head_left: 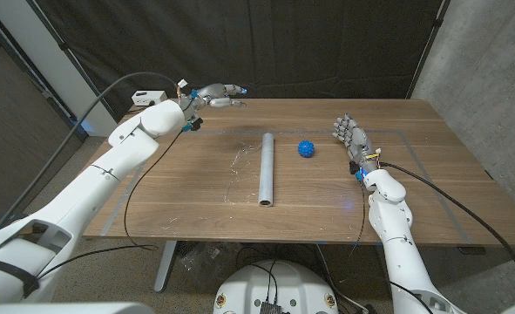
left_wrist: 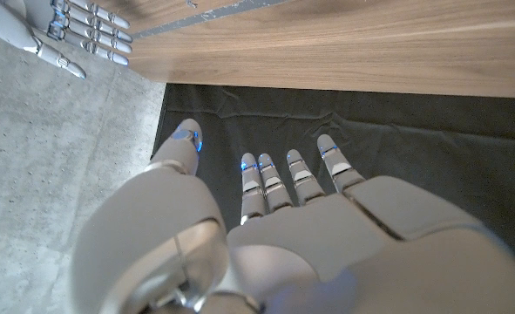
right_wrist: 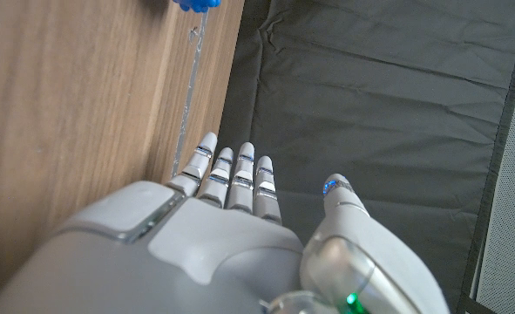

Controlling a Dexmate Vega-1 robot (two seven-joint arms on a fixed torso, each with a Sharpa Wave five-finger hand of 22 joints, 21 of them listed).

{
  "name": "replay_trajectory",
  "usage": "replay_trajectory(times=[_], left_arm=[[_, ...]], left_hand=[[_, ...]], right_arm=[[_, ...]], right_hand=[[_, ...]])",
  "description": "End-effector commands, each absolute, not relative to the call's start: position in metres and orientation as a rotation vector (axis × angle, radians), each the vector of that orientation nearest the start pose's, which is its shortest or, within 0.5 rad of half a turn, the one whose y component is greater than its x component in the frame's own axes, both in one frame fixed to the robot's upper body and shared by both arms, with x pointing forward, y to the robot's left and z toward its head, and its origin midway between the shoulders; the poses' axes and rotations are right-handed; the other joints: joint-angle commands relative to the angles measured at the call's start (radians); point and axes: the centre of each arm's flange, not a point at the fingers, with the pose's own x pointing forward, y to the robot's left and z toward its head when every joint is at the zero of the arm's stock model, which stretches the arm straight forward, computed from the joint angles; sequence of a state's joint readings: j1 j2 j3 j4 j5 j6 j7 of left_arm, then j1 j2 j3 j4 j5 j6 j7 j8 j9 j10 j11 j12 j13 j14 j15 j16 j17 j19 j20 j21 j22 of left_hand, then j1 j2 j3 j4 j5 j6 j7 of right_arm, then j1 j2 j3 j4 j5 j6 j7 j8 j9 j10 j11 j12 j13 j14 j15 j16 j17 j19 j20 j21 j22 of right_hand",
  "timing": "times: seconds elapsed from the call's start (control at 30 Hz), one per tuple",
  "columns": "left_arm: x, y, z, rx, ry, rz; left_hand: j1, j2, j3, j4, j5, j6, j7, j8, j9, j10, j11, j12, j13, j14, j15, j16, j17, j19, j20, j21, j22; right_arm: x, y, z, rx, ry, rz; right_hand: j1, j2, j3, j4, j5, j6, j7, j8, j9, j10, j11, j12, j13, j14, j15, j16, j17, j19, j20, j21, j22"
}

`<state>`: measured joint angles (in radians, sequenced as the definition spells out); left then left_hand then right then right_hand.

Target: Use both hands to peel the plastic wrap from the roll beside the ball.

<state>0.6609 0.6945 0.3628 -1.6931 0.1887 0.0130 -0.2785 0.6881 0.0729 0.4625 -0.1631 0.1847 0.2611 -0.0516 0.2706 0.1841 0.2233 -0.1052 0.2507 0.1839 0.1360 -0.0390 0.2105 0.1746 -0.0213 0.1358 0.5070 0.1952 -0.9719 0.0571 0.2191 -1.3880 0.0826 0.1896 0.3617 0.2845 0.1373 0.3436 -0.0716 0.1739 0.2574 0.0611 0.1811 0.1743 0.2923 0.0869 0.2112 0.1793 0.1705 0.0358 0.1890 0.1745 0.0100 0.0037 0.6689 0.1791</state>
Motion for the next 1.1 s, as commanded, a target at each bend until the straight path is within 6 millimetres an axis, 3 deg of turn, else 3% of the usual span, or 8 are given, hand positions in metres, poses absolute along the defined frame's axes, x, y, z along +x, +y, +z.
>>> replay_trajectory(times=[0.03, 0.3, 0.47, 0.57, 1.1], left_arm=[[0.574, 0.225, 0.147, 1.295, -0.725, -0.278], [0.567, 0.210, 0.154, 1.423, -0.750, -0.347], [0.561, 0.201, 0.158, 1.508, -0.763, -0.372], [0.558, 0.196, 0.161, 1.563, -0.766, -0.388], [0.540, 0.172, 0.161, 1.768, -0.807, -0.451]], left_hand=[[0.015, 0.000, 0.000, -0.004, 0.001, 0.001, -0.007, -0.008, 0.001, -0.012, 0.006, -0.010, 0.002, -0.002, 0.001, -0.005, 0.003, 0.004, 0.005, 0.004, 0.002], [0.046, -0.015, 0.000, -0.011, 0.003, -0.025, -0.016, -0.027, 0.002, -0.022, 0.003, -0.022, 0.003, -0.011, 0.007, -0.013, 0.002, 0.004, 0.009, 0.001, 0.001], [0.072, -0.039, -0.006, -0.015, 0.007, -0.035, -0.025, -0.038, 0.003, -0.031, -0.009, -0.031, 0.003, -0.021, 0.002, -0.019, 0.002, 0.005, 0.006, -0.002, -0.001], [0.091, -0.051, -0.009, -0.015, 0.011, -0.042, -0.033, -0.044, 0.004, -0.039, -0.034, -0.037, 0.004, -0.025, 0.001, -0.021, 0.002, 0.002, 0.008, -0.005, -0.001], [0.137, -0.090, -0.024, -0.009, 0.022, -0.035, -0.058, -0.051, 0.007, -0.034, -0.060, -0.042, 0.007, -0.053, 0.003, -0.027, 0.004, 0.000, -0.006, -0.014, -0.002]], right_arm=[[0.618, -0.266, -0.067, 0.106, -0.651, 0.139], [0.610, -0.258, -0.067, 0.097, -0.663, 0.131], [0.607, -0.253, -0.068, 0.097, -0.670, 0.127], [0.606, -0.250, -0.069, 0.100, -0.674, 0.123], [0.604, -0.239, -0.075, 0.107, -0.682, 0.106]], right_hand=[[0.006, 0.001, 0.002, -0.005, 0.007, 0.007, 0.001, 0.007, 0.005, 0.015, 0.002, 0.005, 0.006, 0.004, 0.001, 0.004, 0.002, 0.008, 0.000, -0.004, 0.004], [0.005, 0.001, 0.002, -0.005, 0.007, 0.007, 0.001, 0.007, 0.005, 0.017, 0.001, 0.005, 0.006, 0.006, 0.001, 0.003, 0.002, 0.009, 0.001, -0.006, 0.004], [0.005, 0.001, 0.003, -0.005, 0.008, 0.008, 0.001, 0.007, 0.005, 0.018, 0.002, 0.006, 0.006, 0.007, 0.000, 0.003, 0.002, 0.010, 0.001, -0.007, 0.004], [0.004, 0.001, 0.003, -0.005, 0.008, 0.008, 0.002, 0.007, 0.005, 0.018, 0.001, 0.005, 0.006, 0.008, 0.000, 0.003, 0.002, 0.010, 0.001, -0.008, 0.004], [0.001, 0.000, 0.004, -0.004, 0.008, 0.009, 0.002, 0.006, 0.005, 0.019, 0.001, 0.005, 0.006, 0.012, 0.001, 0.002, 0.002, 0.012, 0.001, -0.011, 0.005]])
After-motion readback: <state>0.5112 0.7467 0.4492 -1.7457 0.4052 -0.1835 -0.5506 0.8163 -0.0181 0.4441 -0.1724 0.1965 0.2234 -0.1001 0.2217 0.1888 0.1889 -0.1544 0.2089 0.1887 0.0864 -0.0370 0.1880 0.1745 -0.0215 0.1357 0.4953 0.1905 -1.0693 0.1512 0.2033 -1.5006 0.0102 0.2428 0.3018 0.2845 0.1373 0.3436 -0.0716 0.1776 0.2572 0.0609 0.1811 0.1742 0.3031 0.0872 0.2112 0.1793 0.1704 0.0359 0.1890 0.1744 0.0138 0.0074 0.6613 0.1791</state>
